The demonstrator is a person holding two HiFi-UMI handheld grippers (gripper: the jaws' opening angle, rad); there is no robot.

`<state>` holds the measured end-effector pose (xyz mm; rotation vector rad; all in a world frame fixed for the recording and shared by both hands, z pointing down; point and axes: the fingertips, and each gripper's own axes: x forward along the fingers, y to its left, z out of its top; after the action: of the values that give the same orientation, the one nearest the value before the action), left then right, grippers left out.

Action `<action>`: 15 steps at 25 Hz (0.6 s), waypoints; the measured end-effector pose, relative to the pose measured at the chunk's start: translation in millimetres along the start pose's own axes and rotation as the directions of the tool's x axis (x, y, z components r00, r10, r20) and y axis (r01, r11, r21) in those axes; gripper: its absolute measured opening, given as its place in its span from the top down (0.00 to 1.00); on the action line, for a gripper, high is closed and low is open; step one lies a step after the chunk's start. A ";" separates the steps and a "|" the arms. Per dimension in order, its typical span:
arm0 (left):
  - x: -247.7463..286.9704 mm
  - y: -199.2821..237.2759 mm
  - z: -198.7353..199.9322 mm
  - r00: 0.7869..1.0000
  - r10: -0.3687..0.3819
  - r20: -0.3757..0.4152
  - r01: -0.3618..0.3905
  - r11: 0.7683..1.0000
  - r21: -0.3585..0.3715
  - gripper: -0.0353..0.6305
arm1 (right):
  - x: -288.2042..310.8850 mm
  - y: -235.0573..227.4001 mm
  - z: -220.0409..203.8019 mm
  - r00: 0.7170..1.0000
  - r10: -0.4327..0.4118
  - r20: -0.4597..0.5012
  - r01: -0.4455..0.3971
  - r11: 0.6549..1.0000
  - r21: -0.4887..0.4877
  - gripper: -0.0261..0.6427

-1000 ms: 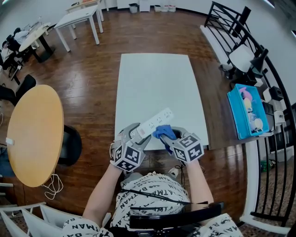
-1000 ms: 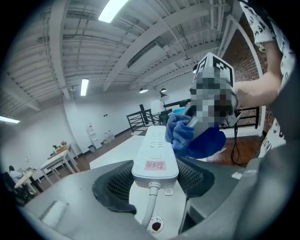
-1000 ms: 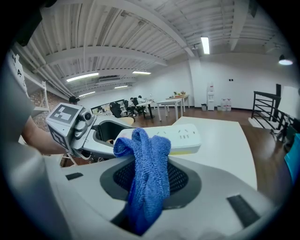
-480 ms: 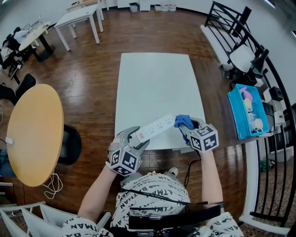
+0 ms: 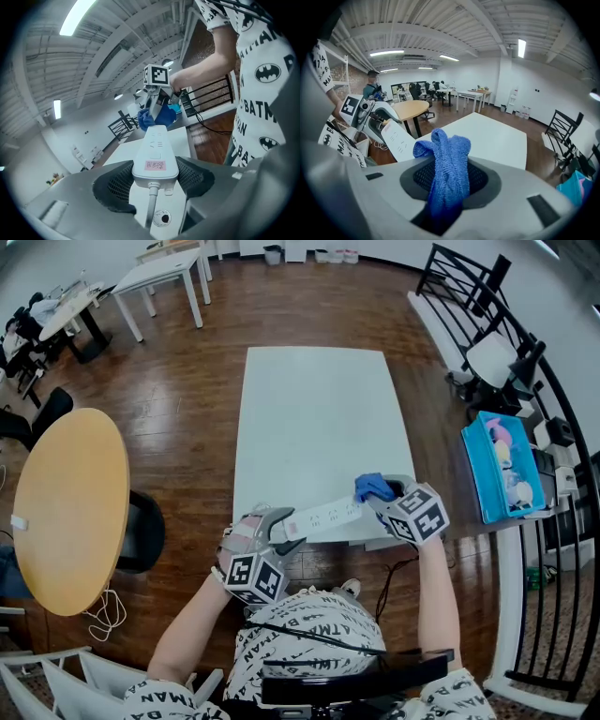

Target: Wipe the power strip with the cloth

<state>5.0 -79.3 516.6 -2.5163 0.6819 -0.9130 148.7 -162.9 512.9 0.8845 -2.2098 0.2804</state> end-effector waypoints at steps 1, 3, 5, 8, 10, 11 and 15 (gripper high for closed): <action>-0.6 -2.2 -0.4 1.000 -0.007 -0.001 0.007 1.000 0.021 0.52 | 0.3 1.7 0.9 1.000 0.010 -0.003 -0.010 1.000 -0.011 0.76; -0.2 -6.6 -0.7 1.000 -0.017 -0.008 0.017 0.998 0.062 0.52 | 1.0 6.7 2.7 0.999 0.038 -0.010 -0.038 0.999 -0.030 0.76; 1.5 -11.4 0.2 0.999 -0.028 -0.015 0.029 0.995 0.096 0.52 | 2.5 17.6 6.2 0.997 0.082 -0.018 -0.083 0.995 -0.054 0.76; 5.4 -17.3 3.0 0.999 -0.041 -0.023 0.043 0.991 0.128 0.52 | 7.4 41.7 12.5 0.989 0.140 -0.053 -0.146 0.982 -0.118 0.76; 7.6 -19.4 2.6 0.998 -0.046 -0.033 0.050 0.989 0.140 0.52 | 12.0 54.3 13.3 0.985 0.137 -0.104 -0.155 0.970 -0.187 0.76; 8.3 -20.1 1.7 0.998 -0.049 -0.038 0.054 0.988 0.146 0.52 | 14.0 59.1 13.1 0.983 0.133 -0.128 -0.159 0.962 -0.221 0.76; 10.7 -22.9 0.2 0.996 -0.062 -0.057 0.071 0.980 0.185 0.52 | 14.5 82.8 22.9 0.971 0.172 -0.168 -0.216 0.930 -0.296 0.76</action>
<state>19.5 -66.7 533.0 -2.3692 0.5044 -1.0179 73.4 -119.1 512.0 0.4595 -2.1353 0.0763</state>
